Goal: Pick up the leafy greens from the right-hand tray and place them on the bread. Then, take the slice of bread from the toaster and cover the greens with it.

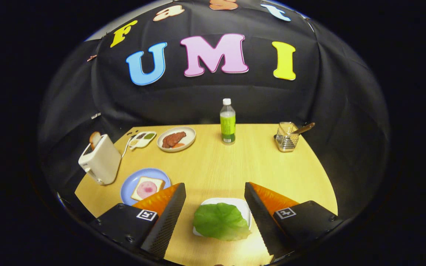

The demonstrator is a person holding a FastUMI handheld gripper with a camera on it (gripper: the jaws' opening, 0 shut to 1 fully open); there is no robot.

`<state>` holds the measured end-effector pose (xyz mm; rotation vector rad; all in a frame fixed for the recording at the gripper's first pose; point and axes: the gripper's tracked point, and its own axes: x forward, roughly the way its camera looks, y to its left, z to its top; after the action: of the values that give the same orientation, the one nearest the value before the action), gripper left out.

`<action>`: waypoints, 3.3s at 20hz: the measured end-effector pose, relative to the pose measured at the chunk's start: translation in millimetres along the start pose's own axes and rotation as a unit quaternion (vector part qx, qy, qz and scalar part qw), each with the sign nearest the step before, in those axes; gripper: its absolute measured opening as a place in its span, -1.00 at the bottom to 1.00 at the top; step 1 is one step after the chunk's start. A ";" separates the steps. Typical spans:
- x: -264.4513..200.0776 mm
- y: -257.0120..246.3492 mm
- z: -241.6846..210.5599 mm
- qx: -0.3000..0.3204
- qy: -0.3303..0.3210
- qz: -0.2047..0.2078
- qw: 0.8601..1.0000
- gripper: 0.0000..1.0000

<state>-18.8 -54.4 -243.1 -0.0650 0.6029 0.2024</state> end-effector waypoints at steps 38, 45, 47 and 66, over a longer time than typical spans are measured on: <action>69.9 -4.6 -131.3 -0.127 0.210 0.108 0.963 -0.86; 50.0 -8.2 -111.0 -0.109 0.209 0.095 0.967 -0.89; 37.2 -0.8 -92.3 -0.102 0.198 0.090 0.971 -0.89; 70.3 218.0 2.9 -0.031 0.175 0.127 0.976 -0.89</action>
<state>-6.0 171.2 -281.0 -0.0848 0.9582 0.4652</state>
